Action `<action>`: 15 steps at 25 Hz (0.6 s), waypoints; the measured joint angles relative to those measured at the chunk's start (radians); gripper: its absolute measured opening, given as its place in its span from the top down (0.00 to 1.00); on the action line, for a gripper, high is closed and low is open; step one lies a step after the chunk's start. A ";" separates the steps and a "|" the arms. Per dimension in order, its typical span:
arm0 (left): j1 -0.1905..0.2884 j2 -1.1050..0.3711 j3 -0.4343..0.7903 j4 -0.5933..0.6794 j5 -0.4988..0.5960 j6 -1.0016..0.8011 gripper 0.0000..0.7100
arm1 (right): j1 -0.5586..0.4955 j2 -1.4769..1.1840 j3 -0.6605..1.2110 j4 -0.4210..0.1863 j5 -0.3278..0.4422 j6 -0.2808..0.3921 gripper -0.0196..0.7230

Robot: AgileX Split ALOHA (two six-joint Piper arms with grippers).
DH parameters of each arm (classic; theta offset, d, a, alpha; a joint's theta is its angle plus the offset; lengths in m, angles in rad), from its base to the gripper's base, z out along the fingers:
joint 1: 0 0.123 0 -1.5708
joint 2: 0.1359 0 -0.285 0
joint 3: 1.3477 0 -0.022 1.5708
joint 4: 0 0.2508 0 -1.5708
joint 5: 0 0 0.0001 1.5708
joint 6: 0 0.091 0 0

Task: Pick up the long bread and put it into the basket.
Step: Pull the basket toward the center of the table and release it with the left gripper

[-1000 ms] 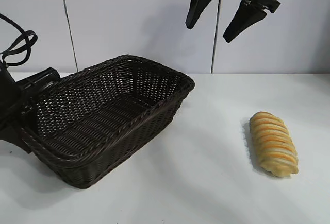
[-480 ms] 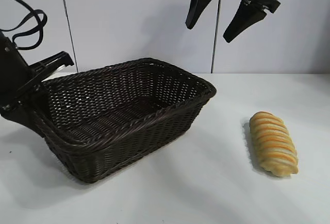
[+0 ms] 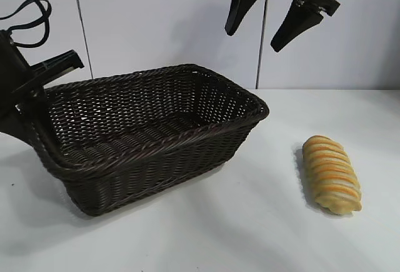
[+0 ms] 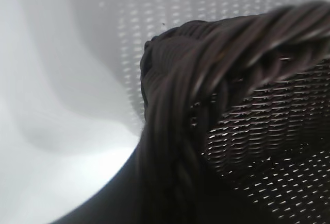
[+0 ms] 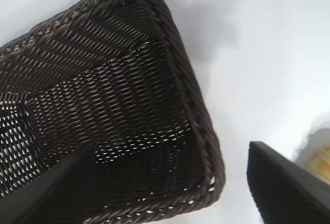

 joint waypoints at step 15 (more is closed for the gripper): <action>0.000 0.267 -0.471 0.019 0.295 0.313 0.86 | 0.000 0.000 0.000 -0.001 0.000 0.000 0.19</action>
